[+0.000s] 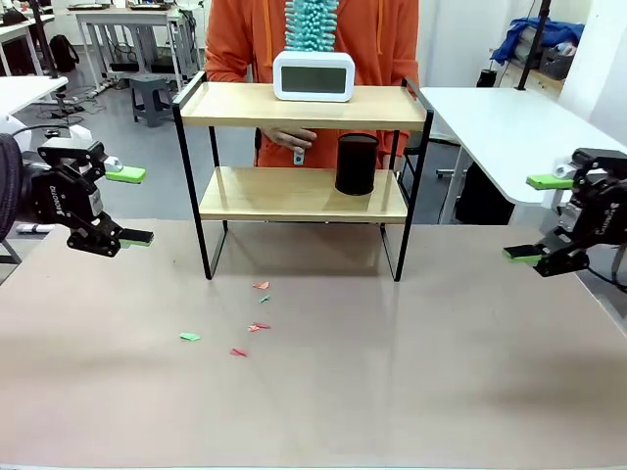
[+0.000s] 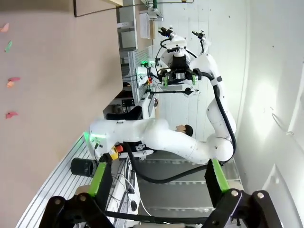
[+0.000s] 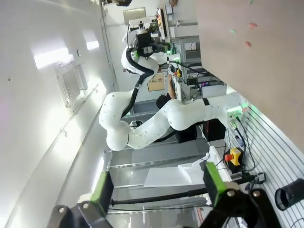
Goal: Clean the shelf.
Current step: Hand the Duster back to the human.
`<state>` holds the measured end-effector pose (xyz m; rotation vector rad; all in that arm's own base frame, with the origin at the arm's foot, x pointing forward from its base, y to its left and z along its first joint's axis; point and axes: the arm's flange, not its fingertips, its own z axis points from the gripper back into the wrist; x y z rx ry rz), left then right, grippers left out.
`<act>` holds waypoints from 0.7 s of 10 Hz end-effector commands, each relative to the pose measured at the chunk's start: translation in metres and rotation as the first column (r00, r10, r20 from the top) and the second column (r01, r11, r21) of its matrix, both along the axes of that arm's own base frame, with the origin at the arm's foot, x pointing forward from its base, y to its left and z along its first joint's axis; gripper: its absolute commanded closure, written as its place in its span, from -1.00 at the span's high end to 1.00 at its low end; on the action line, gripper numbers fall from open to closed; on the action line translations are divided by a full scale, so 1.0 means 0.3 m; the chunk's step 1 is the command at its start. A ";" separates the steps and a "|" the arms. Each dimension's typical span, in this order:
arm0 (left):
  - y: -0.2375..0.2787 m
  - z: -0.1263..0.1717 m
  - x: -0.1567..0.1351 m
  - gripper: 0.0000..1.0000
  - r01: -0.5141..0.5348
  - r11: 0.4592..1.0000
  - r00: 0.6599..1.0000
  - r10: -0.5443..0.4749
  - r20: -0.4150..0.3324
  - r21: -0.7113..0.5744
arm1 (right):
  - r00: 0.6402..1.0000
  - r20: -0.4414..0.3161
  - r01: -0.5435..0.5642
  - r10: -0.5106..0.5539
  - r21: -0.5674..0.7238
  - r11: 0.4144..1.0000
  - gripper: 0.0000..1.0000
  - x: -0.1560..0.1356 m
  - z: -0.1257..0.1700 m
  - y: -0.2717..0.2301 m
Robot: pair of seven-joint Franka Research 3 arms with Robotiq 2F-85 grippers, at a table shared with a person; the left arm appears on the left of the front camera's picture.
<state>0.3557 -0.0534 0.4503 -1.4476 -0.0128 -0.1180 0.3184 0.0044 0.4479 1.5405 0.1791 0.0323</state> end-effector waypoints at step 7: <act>0.002 0.009 -0.011 1.00 0.025 1.000 1.000 -0.025 -0.001 -0.016 | 1.000 0.010 0.010 -0.010 -0.010 1.000 1.00 -0.013 0.005 -0.035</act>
